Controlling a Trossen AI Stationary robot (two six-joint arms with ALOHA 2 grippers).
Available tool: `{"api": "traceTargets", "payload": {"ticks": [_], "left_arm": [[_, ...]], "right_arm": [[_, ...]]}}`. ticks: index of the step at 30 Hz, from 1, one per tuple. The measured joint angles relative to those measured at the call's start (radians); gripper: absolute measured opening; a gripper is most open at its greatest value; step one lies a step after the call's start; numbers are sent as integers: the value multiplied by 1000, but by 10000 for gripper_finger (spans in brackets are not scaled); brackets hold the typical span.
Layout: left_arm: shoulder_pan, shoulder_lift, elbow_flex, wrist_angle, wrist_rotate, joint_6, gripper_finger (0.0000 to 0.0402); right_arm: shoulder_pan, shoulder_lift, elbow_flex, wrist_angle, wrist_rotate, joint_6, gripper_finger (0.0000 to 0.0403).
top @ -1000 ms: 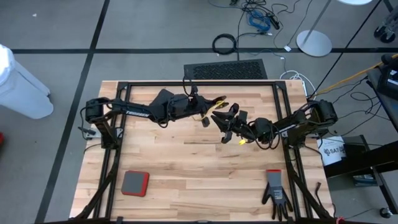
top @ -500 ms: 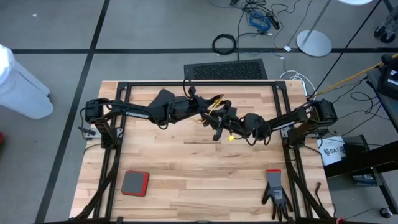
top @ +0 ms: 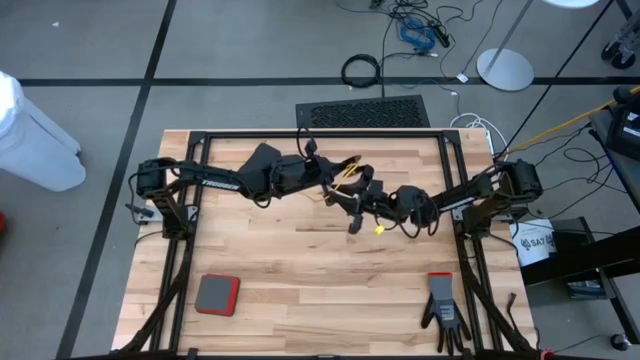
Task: Coil cords
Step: Coil the yellow wire onto the black spool
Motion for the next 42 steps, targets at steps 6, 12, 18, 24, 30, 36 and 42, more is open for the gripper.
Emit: {"api": "traceTargets", "payload": {"ticks": [6, 12, 18, 24, 30, 36, 42], "left_arm": [[-3, -2, 0, 8, 20, 1, 0], [-1, -2, 0, 7, 18, 1, 0], [-1, -3, 0, 6, 11, 0, 0], [-5, -3, 0, 3, 9, -1, 0], [-7, -3, 0, 1, -1, 0, 0], [-7, -4, 0, 1, -1, -1, 0], [-7, -4, 0, -29, 0, -2, 0]], "right_arm": [[-2, 0, -59, 122, -1, 6, 86], [-2, 0, -59, 122, 4, 11, 70], [-3, 0, -48, 122, 6, 14, 69], [-3, 0, -26, 112, 8, 11, 68], [-3, 0, -9, 47, 17, 10, 65], [0, 0, -7, 39, 16, -20, 26], [7, 0, -6, 20, 38, -66, 4]]}}
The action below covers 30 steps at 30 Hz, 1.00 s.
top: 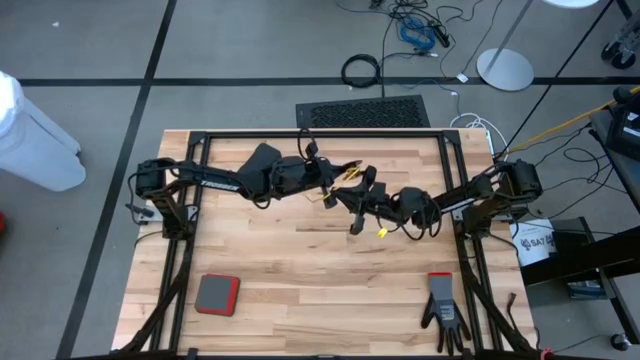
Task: Coil cords
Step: Coil the yellow wire onto the black spool
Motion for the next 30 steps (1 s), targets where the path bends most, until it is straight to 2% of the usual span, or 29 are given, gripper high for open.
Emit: {"api": "traceTargets", "payload": {"ticks": [7, 12, 17, 30], "left_arm": [[0, -3, 0, -40, 22, -15, 0], [-1, -19, 0, -71, 60, -27, 0], [0, -32, 1, -106, 74, -36, 0], [-7, -38, 1, -132, 119, -82, 0]], "right_arm": [[-1, -1, -1, -66, 12, 26, 1], [-1, -14, -55, -90, 4, 75, 0], [-2, -74, -116, -123, 56, 104, 0], [-2, -165, -98, -280, 56, 41, 0]]}}
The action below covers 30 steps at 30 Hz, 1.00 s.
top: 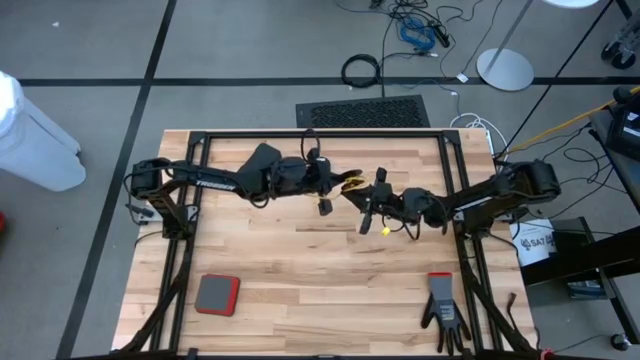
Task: Coil cords
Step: Coil the yellow wire onto the black spool
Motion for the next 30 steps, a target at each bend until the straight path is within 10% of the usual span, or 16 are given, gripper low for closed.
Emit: {"api": "traceTargets", "payload": {"ticks": [30], "left_arm": [[-33, 2, 0, -50, -64, 32, 0]], "right_arm": [[-5, -98, 326, -747, -66, 195, 0]]}}
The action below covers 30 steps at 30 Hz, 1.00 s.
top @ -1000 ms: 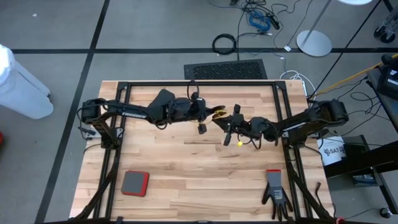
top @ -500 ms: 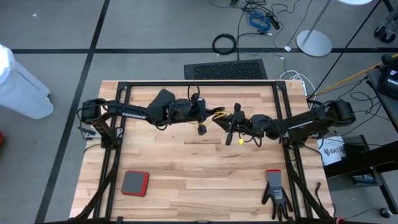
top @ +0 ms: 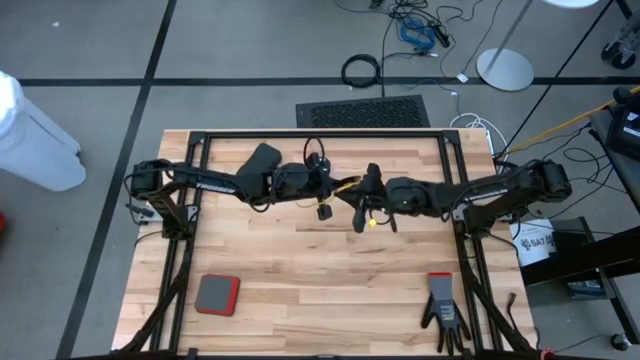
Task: Coil cords
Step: Coil the yellow wire onto the black spool
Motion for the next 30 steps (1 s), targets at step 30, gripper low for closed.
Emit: {"api": "traceTargets", "payload": {"ticks": [30], "left_arm": [[-54, 1, 0, 7, -147, 169, 0]], "right_arm": [[-14, 0, 12, -110, -24, 92, 0]]}}
